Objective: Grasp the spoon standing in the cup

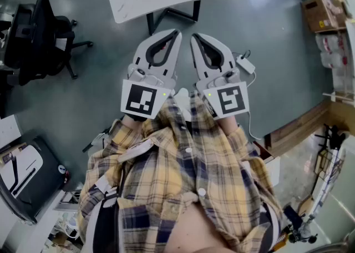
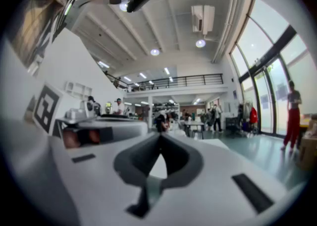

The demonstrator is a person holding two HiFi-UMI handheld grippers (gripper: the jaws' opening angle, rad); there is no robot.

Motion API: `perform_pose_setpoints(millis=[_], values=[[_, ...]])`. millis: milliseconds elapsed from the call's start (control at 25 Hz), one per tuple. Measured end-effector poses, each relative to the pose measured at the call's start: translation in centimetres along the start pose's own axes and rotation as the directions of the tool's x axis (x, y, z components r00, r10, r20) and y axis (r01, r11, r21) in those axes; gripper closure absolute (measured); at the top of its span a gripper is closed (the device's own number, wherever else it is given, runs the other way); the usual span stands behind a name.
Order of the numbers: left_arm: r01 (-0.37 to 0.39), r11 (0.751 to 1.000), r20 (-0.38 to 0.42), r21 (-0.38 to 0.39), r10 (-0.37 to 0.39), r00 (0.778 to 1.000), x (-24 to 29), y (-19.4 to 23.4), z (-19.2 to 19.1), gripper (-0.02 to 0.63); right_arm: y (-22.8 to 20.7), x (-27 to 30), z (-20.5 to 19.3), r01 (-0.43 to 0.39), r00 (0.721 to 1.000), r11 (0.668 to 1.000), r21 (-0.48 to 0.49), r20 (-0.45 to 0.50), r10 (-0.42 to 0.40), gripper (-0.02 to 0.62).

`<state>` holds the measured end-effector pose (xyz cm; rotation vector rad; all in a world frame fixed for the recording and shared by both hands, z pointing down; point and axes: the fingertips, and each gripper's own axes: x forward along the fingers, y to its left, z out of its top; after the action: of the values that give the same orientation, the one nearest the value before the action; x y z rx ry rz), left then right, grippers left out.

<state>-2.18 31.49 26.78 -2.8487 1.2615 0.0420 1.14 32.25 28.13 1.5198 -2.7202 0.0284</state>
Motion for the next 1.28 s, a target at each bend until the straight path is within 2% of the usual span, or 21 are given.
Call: perform_pose_setpoints(millis=[480,920,1280], values=[[-0.026,1.0,-0.002,0.017,0.026,1.0,-0.2,-1.5,0.5,0.592,-0.7,-2.1,0.9,-0.011,0.999,1.0,0.023,0.034,0.01,0.565],[-0.052,0.999,-0.003,0.013,0.052,0.999,0.6,-4.0,-0.3,0.592,-2.9,-5.1,-0.3,-0.014,1.0,0.999,0.029,0.027,0.014,0.565],[-0.072,0.997,-0.003,0.019,0.072,0.997,3.6,-1.5,-0.7,0.591,-5.1,-2.2,-1.0,-0.03,0.999,0.999,0.026,0.017,0.03,0.565]])
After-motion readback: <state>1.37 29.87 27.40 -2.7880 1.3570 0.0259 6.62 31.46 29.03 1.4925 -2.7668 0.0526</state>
